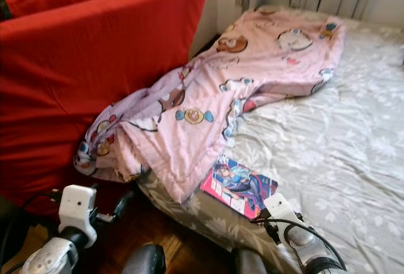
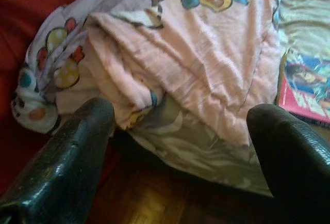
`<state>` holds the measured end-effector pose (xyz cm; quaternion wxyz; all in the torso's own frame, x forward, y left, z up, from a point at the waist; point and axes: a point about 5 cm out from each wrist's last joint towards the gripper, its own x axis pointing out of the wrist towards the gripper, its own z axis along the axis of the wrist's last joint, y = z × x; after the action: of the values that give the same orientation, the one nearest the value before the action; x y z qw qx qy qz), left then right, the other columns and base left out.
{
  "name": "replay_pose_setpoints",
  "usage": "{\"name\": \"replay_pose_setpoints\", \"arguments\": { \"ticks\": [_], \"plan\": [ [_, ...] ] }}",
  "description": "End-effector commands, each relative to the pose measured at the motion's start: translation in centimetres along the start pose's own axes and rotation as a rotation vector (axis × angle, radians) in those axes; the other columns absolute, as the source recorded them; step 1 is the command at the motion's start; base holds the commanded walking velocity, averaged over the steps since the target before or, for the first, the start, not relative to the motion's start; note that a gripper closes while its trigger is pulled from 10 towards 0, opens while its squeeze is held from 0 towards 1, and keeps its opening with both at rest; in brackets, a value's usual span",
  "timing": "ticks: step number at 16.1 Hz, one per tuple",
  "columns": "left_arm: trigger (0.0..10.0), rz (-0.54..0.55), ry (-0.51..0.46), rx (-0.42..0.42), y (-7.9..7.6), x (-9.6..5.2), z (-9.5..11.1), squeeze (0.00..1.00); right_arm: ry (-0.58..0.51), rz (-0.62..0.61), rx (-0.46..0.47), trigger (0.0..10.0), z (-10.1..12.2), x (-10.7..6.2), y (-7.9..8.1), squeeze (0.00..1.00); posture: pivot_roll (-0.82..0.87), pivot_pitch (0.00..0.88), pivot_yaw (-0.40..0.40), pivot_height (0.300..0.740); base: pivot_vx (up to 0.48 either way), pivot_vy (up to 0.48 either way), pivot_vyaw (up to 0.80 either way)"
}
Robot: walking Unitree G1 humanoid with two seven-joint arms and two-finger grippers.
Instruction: Clean up the room
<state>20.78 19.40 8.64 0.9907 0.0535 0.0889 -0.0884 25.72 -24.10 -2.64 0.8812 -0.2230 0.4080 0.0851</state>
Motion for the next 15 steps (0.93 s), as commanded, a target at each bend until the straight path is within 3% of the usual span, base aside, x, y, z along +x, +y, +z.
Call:
{"name": "replay_pose_setpoints", "arguments": {
  "ticks": [1,2,4,8,14,15],
  "plan": [
    [10.0,-0.003,0.013,0.004,0.3,-0.4,0.1,0.0,0.023,0.015,0.011,10.0,-0.4,0.0,0.3,0.0,0.14,0.187,0.058,0.641,0.0,0.0,0.0],
    [10.0,-0.003,0.022,0.009,0.4,-0.7,0.1,0.0,0.027,0.02,0.02,10.0,-0.5,0.0,0.4,0.0,0.15,0.195,0.061,0.641,0.0,0.0,0.0],
    [10.0,0.002,0.037,0.011,0.6,-1.5,0.4,0.0,0.034,0.017,-0.048,10.0,-0.6,0.1,0.8,0.0,0.15,0.21,0.065,0.641,0.0,0.0,0.0],
    [10.0,0.007,0.063,0.013,0.6,-2.3,0.2,0.0,0.013,-0.006,-0.049,10.0,0.3,0.3,0.9,0.0,0.16,0.221,0.066,0.641,0.0,0.0,0.0],
    [10.0,0.01,0.088,0.012,0.3,-2.8,0.1,0.0,-0.027,-0.069,-0.099,10.0,1.7,0.3,0.0,0.0,0.17,0.233,0.063,0.641,0.0,0.0,0.0],
    [10.0,0.012,0.092,0.011,0.3,-2.9,0.0,0.0,-0.026,-0.066,-0.106,7.7,1.7,0.3,0.0,0.0,0.18,0.235,0.063,0.641,0.0,0.0,0.0]
  ]
}}
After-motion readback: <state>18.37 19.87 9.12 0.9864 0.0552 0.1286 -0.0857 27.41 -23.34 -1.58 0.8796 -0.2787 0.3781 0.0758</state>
